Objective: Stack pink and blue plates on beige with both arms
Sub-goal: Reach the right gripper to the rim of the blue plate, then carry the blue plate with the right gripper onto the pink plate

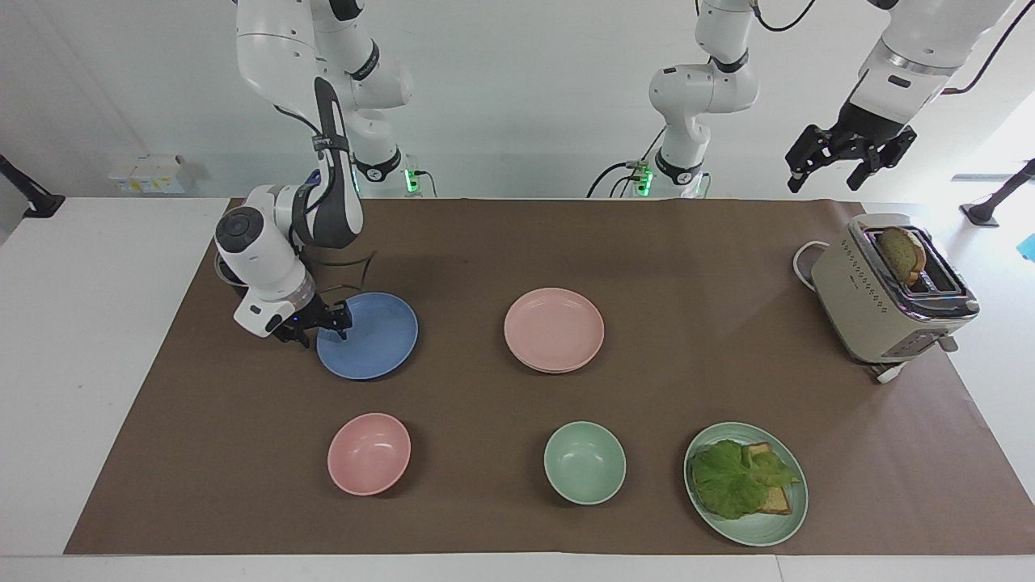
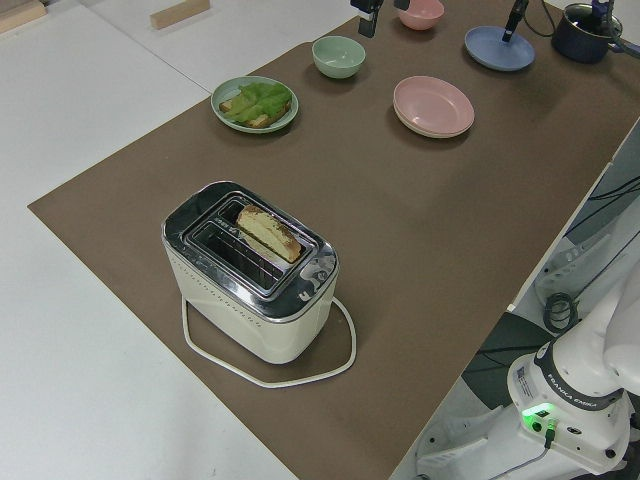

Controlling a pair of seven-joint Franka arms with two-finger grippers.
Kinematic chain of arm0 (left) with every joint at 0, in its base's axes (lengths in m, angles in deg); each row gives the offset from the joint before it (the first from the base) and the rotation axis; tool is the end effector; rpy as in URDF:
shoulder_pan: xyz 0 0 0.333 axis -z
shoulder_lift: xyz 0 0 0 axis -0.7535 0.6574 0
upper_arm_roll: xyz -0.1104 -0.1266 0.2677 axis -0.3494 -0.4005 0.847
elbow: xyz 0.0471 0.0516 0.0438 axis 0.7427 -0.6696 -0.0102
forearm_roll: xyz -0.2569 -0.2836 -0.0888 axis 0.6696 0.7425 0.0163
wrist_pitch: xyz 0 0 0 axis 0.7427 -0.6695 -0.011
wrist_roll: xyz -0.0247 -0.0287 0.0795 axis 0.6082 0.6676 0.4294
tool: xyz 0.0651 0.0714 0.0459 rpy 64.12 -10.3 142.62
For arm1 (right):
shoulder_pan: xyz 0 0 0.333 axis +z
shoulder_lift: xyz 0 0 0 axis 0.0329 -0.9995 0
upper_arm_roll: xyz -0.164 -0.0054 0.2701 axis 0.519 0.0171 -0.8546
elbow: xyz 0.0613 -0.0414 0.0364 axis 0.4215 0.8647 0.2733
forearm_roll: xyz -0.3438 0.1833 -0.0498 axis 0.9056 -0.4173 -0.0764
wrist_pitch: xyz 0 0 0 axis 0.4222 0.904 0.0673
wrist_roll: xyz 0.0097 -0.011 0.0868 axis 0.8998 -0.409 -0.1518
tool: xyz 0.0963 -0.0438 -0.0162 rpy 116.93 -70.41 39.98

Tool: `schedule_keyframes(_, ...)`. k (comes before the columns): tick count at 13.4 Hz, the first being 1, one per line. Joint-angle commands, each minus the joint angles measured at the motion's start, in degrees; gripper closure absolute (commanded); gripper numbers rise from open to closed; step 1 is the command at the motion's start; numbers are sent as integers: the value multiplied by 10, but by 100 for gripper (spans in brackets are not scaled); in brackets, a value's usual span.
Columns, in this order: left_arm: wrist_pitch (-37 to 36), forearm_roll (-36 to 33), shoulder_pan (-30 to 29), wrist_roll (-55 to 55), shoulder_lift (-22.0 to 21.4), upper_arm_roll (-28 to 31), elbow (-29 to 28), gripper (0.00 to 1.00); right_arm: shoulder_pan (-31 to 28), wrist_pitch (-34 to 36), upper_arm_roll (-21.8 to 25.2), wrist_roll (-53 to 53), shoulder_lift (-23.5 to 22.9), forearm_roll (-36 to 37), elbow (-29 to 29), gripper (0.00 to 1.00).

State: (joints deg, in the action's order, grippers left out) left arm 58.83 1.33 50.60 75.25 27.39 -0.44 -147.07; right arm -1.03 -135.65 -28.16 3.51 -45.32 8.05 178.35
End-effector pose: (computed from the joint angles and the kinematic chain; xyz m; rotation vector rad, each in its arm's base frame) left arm 0.5151 -0.0327 0.6729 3.1200 0.0172 -0.0075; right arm 0.5711 -0.0253 0.2994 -3.0776 -0.3407 0.0680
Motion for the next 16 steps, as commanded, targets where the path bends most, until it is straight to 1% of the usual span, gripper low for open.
schedule_keyframes(1,-8,-8,-2,6,-3,-1,0,0,-8,-7,-3,-25,1,-14,5,100)
schedule_keyframes(4,-8,-8,-2,6,-3,-1,0,0,-9,4,-3,-20,-3,-18,-4,100)
schedule_keyframes(5,-8,-8,-2,6,-3,-1,0,0,-8,12,-3,-21,2,-18,-7,100)
schedule_keyframes(7,-8,-8,-2,6,-3,-1,1,0,-7,45,-4,-20,14,-18,-26,100)
schedule_keyframes(11,-8,-8,-2,6,-3,-1,1,0,4,82,-11,3,69,-37,-36,100)
schedule_keyframes(12,-8,-8,-2,6,-3,-2,1,0,16,97,-12,19,82,-39,-43,100)
schedule_keyframes(14,-8,-8,-2,6,-3,-1,1,0,32,135,-12,58,97,-39,-65,100)
schedule_keyframes(16,-8,-8,-2,6,-3,-2,0,0,43,163,-13,74,103,-40,-81,100)
